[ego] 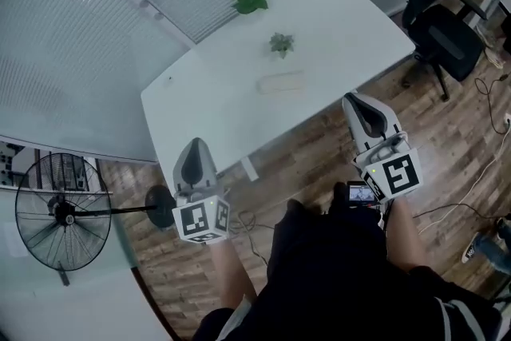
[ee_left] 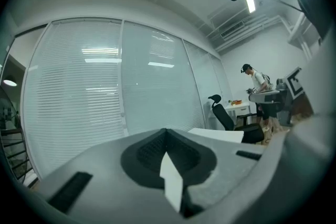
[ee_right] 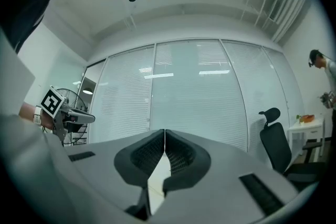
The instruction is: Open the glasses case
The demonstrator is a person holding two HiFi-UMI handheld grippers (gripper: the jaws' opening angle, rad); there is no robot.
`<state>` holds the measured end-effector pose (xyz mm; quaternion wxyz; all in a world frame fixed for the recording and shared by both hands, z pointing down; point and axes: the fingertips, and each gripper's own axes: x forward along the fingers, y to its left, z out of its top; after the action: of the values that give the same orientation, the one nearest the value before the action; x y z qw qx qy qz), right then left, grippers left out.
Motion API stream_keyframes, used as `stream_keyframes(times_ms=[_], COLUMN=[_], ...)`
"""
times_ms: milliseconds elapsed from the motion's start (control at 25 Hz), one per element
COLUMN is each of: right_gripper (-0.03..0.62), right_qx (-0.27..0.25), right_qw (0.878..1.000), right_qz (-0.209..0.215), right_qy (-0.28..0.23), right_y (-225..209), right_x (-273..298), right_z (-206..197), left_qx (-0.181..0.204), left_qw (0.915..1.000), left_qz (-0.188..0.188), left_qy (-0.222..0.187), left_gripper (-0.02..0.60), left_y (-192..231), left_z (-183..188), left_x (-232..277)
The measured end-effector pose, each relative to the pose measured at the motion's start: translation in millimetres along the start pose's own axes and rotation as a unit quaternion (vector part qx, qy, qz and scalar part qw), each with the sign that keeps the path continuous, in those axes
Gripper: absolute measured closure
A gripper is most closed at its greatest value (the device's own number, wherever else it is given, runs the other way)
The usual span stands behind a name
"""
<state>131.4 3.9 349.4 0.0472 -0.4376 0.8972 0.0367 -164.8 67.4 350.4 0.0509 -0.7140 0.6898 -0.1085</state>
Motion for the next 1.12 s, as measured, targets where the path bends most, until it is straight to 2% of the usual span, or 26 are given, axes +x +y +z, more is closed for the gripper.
stream_keyframes(times_ms=[200, 320, 440, 640, 840, 960, 1120], right_gripper=[0.579, 0.579, 0.579, 0.579, 0.579, 0.579, 0.579], right_qx=[0.036, 0.034, 0.01, 0.0, -0.009, -0.001, 0.017], right_qw=[0.999, 0.999, 1.0, 0.999, 0.998, 0.996, 0.994], right_qz=[-0.02, -0.018, -0.02, -0.018, -0.03, -0.036, -0.031], right_qy=[0.001, 0.01, 0.019, 0.035, 0.058, 0.079, 0.104], right_y=[-13.7, -14.2, -12.3, -0.5, -0.6, -9.3, -22.2], right_x=[18.6, 44.7, 78.4, 140.4, 184.2, 195.9, 211.6], right_z=[-14.5, -22.9, -27.8, -32.2, -42.1, -62.7, -93.3], left_qx=[0.0, -0.008, -0.022, -0.084, -0.093, -0.105, -0.147], left_qw=[0.9999, 0.9998, 0.9995, 0.9942, 0.9888, 0.9878, 0.9841], left_qz=[0.001, -0.005, -0.021, -0.065, -0.112, -0.11, -0.084], left_qy=[0.014, 0.017, 0.004, -0.017, -0.033, -0.034, -0.054], left_gripper=[0.583, 0.583, 0.583, 0.583, 0.583, 0.583, 0.583], left_y=[4.1, 14.0, 27.5, 39.5, 41.9, 50.7, 65.1], left_z=[-11.1, -23.3, -31.2, -41.3, -28.5, -26.2, -11.2], left_x=[14.6, 41.0, 78.3, 134.8, 175.8, 189.7, 206.0])
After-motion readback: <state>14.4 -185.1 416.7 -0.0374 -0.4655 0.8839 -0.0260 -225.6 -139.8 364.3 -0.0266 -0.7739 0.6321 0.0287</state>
